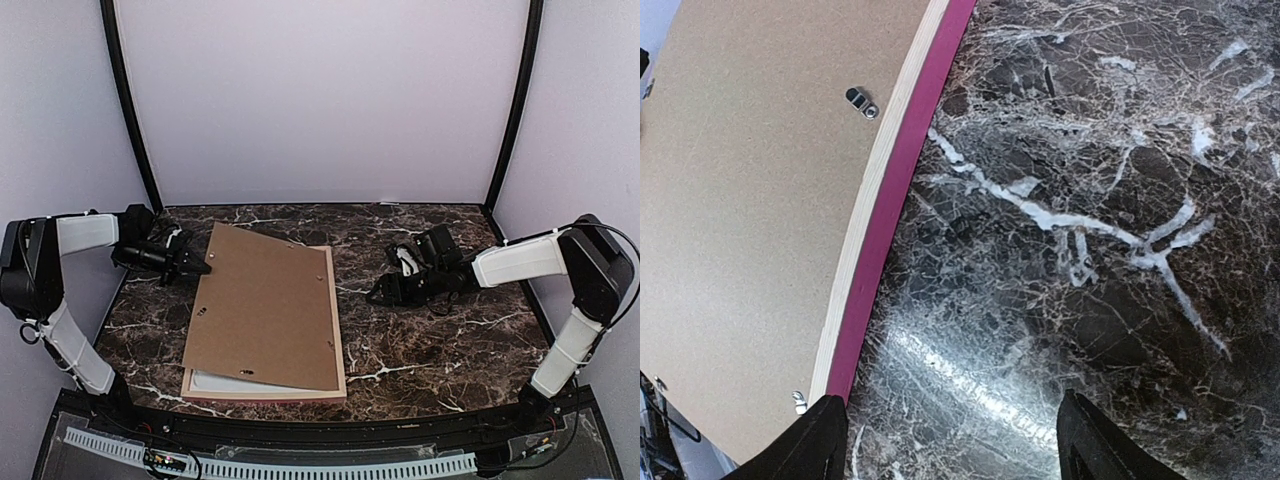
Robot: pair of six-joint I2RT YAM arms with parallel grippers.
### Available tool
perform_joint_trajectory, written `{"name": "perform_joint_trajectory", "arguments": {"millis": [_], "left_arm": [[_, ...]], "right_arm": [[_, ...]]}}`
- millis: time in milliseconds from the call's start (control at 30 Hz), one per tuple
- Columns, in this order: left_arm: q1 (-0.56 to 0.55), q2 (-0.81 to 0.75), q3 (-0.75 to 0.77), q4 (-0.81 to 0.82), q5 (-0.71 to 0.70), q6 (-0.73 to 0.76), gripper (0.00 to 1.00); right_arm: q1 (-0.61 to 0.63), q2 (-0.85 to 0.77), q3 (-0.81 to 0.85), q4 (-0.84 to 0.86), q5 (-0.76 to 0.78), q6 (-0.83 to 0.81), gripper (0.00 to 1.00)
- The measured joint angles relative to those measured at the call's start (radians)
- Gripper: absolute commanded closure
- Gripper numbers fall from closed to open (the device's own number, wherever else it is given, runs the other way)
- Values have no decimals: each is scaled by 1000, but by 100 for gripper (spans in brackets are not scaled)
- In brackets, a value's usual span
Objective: Put the photo into the frame
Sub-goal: Place the backboard on the frame body.
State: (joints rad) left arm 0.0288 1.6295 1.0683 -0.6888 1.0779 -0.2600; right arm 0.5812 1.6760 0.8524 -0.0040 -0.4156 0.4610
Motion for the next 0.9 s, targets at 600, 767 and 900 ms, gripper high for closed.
{"name": "perform_joint_trajectory", "arguments": {"millis": [600, 767, 900], "left_arm": [[-33, 58, 11, -27, -152, 24, 27], [-61, 69, 27, -48, -224, 24, 24], [-75, 76, 50, -74, -294, 26, 23]], "right_arm": [[0, 10, 0, 0, -8, 0, 27], [0, 13, 0, 2, -11, 0, 27], [0, 16, 0, 2, -12, 0, 27]]}}
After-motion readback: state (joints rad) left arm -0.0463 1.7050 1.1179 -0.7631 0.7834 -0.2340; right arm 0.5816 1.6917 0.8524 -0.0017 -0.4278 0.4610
